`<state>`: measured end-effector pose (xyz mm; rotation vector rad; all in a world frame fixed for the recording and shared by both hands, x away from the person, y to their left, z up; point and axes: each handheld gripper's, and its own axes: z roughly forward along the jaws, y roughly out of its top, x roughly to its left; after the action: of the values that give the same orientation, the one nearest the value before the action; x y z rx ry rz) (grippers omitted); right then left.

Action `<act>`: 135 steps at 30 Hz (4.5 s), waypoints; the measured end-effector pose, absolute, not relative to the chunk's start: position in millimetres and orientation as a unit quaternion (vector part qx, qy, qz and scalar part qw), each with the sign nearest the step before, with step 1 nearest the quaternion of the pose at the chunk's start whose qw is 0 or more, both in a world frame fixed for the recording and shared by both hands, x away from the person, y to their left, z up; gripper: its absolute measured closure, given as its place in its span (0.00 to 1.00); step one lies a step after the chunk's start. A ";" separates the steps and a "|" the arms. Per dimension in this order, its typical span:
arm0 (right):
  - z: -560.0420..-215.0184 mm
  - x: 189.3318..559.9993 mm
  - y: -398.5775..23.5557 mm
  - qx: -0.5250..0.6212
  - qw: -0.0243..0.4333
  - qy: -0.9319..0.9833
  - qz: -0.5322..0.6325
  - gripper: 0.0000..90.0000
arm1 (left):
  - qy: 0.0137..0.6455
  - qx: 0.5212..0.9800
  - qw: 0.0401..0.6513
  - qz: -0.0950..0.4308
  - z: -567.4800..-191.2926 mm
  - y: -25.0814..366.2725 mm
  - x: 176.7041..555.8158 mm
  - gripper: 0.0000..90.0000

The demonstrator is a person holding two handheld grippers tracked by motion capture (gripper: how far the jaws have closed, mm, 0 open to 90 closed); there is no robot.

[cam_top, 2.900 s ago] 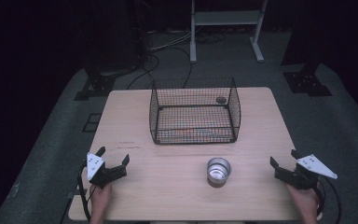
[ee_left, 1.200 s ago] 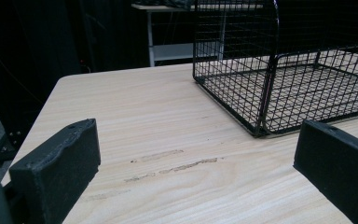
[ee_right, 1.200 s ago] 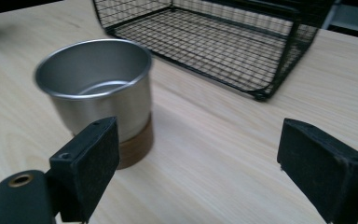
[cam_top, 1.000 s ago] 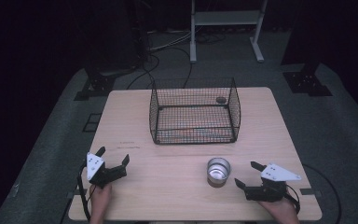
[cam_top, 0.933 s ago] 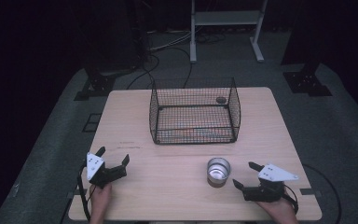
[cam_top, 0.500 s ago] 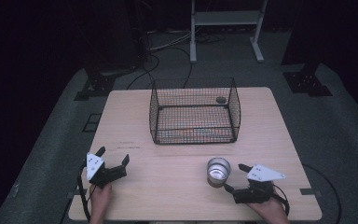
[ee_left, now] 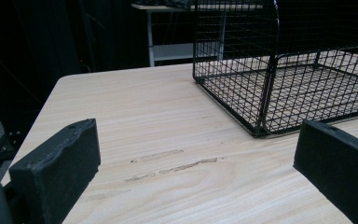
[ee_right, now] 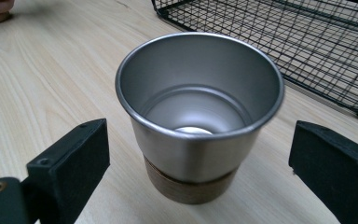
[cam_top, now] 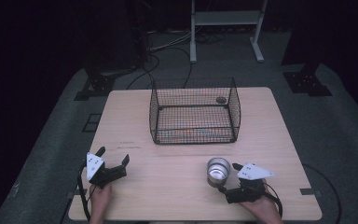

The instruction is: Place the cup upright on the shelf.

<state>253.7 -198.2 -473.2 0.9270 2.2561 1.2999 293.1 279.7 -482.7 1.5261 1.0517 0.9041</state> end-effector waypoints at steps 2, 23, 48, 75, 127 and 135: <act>-473.1 254.1 -196.7 0.329 0.188 0.802 0.461 0.04 | 0.437 0.635 0.514 0.376 -482.7 279.7 293.0 0.00; -475.7 267.4 -181.2 0.332 0.193 0.806 0.451 0.06 | 0.438 0.634 0.514 0.376 -482.8 279.9 293.2 0.00; -469.2 271.7 -183.9 0.328 0.173 0.802 0.468 0.20 | 0.438 0.634 0.515 0.375 -482.8 280.0 293.2 0.00; -419.5 286.6 -191.4 0.318 0.166 0.800 0.481 0.20 | 0.438 0.634 0.514 0.375 -482.7 280.1 293.0 0.00; -323.5 364.9 -161.4 0.299 0.185 0.797 0.491 0.20 | 0.438 0.633 0.516 0.376 -482.8 280.5 293.2 0.00; -316.1 381.6 -155.9 0.304 0.187 0.799 0.484 0.20 | 0.439 0.632 0.517 0.374 -482.8 280.9 293.3 0.00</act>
<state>381.6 -155.9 -316.1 0.8548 2.2506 1.3616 293.3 280.9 -482.8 1.5175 1.0526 0.8985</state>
